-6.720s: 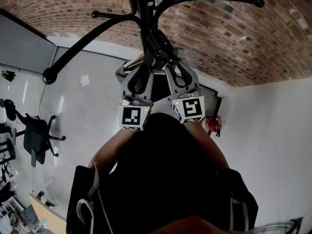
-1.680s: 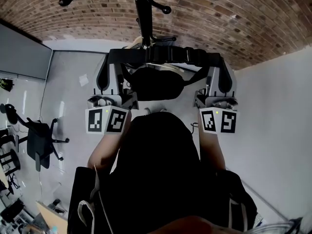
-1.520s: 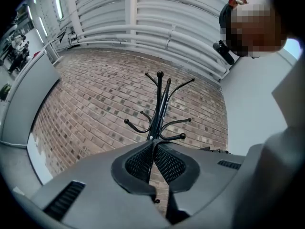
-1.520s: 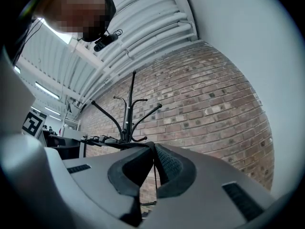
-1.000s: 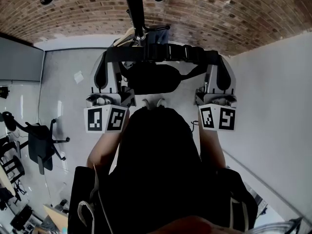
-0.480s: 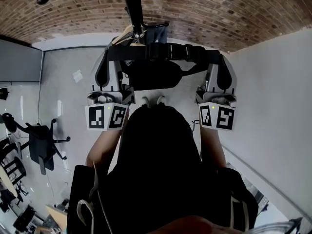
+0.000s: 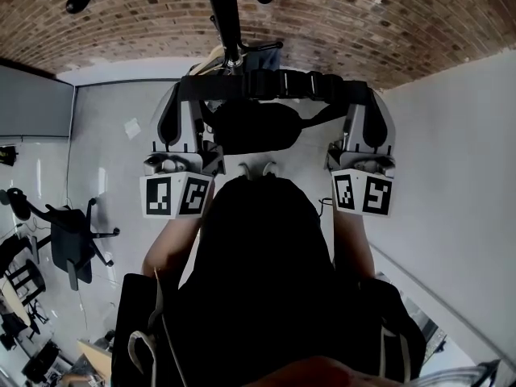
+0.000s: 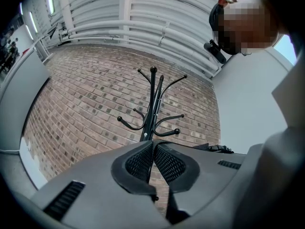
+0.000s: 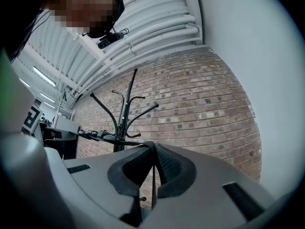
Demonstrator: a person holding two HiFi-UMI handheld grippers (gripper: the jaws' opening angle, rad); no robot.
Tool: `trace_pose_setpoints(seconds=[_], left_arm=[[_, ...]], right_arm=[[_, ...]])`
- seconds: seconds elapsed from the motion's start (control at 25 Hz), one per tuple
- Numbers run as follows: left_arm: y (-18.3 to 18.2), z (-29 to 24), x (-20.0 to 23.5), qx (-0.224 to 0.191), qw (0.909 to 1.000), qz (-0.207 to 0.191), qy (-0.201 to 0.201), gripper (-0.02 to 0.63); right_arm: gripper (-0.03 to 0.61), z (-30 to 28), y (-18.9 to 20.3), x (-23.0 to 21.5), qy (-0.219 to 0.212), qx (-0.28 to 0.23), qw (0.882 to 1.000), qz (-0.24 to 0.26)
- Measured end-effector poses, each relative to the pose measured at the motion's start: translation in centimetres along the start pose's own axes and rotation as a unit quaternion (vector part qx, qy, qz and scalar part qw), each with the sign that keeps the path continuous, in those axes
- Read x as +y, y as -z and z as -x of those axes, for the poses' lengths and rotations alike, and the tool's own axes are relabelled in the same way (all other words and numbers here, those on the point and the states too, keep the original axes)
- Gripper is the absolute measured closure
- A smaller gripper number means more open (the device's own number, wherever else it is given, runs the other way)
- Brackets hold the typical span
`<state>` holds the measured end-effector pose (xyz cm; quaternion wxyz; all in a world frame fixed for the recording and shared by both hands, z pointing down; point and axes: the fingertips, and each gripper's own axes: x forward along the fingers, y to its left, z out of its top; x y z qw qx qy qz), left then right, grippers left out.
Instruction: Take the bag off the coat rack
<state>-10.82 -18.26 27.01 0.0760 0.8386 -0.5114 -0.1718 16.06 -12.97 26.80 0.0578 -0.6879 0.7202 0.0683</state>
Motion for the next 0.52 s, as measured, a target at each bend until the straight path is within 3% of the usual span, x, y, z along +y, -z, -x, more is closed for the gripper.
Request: trace_pose_setpoints(seconds=[0.52], left_arm=[[-1.0, -1.0, 0.2, -0.008, 0.9999, -0.007, 0.008, 0.590]], right_arm=[[0.555, -1.3, -1.0, 0.1, -0.010, -0.026, 1.000, -0.006]])
